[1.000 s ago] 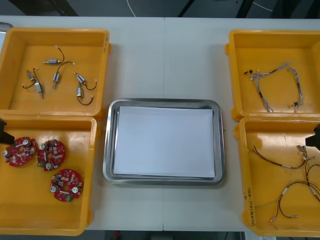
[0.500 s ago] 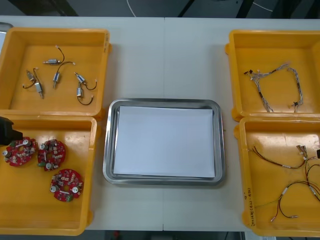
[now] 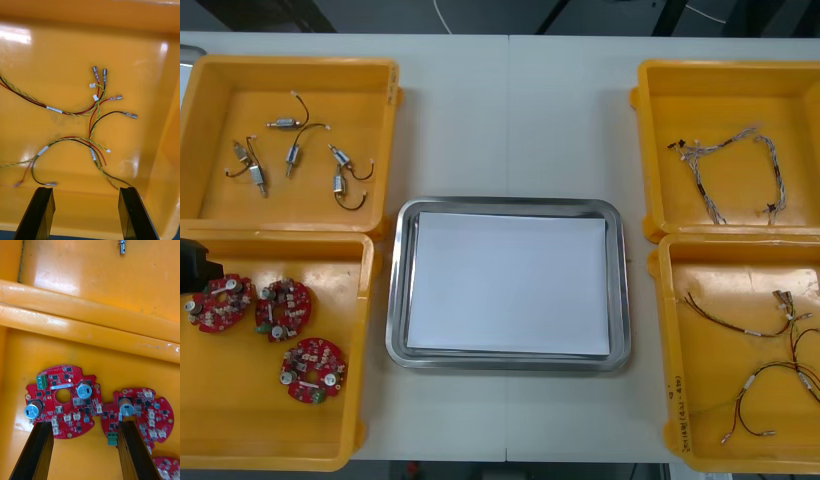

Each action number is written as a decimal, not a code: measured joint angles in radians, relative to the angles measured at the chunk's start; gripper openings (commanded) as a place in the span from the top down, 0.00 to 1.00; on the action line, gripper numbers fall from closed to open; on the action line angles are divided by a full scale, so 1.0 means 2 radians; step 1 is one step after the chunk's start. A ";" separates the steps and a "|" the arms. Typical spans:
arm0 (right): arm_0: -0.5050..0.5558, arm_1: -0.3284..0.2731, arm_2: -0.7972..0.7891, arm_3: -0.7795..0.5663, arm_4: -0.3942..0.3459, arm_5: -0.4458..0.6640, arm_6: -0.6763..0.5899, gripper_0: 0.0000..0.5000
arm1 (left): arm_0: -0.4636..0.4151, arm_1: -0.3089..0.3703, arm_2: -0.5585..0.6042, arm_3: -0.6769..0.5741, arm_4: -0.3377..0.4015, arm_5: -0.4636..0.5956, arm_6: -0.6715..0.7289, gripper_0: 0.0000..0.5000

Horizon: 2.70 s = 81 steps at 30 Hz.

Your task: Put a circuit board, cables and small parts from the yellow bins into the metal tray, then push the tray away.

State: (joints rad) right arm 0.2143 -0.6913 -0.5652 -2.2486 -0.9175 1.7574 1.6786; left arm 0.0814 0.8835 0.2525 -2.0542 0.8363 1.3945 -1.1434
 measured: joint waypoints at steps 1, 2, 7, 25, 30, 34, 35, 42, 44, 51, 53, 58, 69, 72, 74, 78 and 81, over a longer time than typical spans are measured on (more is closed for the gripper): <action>0.007 -0.001 -0.001 0.000 0.000 -0.009 0.011 0.00 | 0.000 -0.001 -0.005 0.000 -0.009 -0.005 0.000 0.00; 0.013 -0.002 -0.001 0.000 0.000 -0.019 0.014 0.00 | 0.000 -0.002 -0.009 0.000 -0.019 -0.009 0.000 0.00; 0.042 -0.002 -0.001 0.000 -0.001 -0.058 0.013 0.00 | 0.000 -0.013 -0.024 0.002 -0.049 -0.021 -0.001 0.00; 0.097 -0.010 0.049 0.067 -0.009 -0.192 0.020 0.00 | 0.000 -0.023 -0.054 0.071 -0.049 -0.100 -0.001 0.00; 0.097 -0.013 0.073 0.090 -0.009 -0.228 0.021 0.00 | 0.000 -0.023 -0.065 0.080 -0.049 -0.115 -0.001 0.00; 0.097 -0.017 0.091 0.112 -0.009 -0.253 0.039 0.00 | 0.000 -0.023 -0.076 0.089 -0.049 -0.127 -0.001 0.00; 0.098 -0.018 0.093 0.116 -0.009 -0.256 0.046 0.00 | 0.000 -0.023 -0.078 0.090 -0.049 -0.127 -0.001 0.00; 0.106 -0.020 0.096 0.129 -0.010 -0.265 0.057 0.00 | 0.000 -0.023 -0.083 0.091 -0.051 -0.132 -0.001 0.00; 0.109 -0.020 0.098 0.136 -0.012 -0.276 0.065 0.00 | 0.000 -0.023 -0.083 0.092 -0.051 -0.134 -0.001 0.00; 0.111 -0.020 0.114 0.160 -0.017 -0.308 0.084 0.00 | 0.000 -0.023 -0.083 0.093 -0.053 -0.135 -0.001 0.71; 0.111 -0.020 0.121 0.166 -0.020 -0.320 0.084 0.00 | 0.000 -0.023 -0.083 0.093 -0.054 -0.136 -0.001 1.00; 0.111 -0.020 0.137 0.181 -0.021 -0.344 0.084 0.00 | 0.000 -0.023 -0.083 0.093 -0.054 -0.136 -0.001 1.00; 0.123 -0.020 0.140 0.185 -0.021 -0.354 0.112 0.00 | 0.000 -0.023 -0.083 0.093 -0.054 -0.136 -0.001 1.00; 0.126 -0.020 0.140 0.185 -0.021 -0.354 0.112 0.00 | -0.001 -0.023 -0.082 0.092 -0.053 -0.122 -0.001 1.00; 0.127 -0.020 0.141 0.185 -0.021 -0.354 0.112 0.00 | -0.001 -0.023 -0.078 0.086 -0.052 -0.101 -0.001 1.00; 0.127 -0.020 0.147 0.185 -0.021 -0.362 0.112 0.00 | -0.001 -0.023 -0.060 0.067 -0.048 -0.059 -0.001 1.00; 0.127 -0.021 0.151 0.185 -0.021 -0.366 0.112 0.00 | -0.001 -0.023 -0.041 0.049 -0.042 -0.034 -0.001 1.00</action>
State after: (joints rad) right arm 0.4690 -0.7334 -0.2636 -1.8781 -0.9591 1.0263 1.9028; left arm 0.0799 0.8379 0.1697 -1.9563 0.7526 1.3273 -1.1452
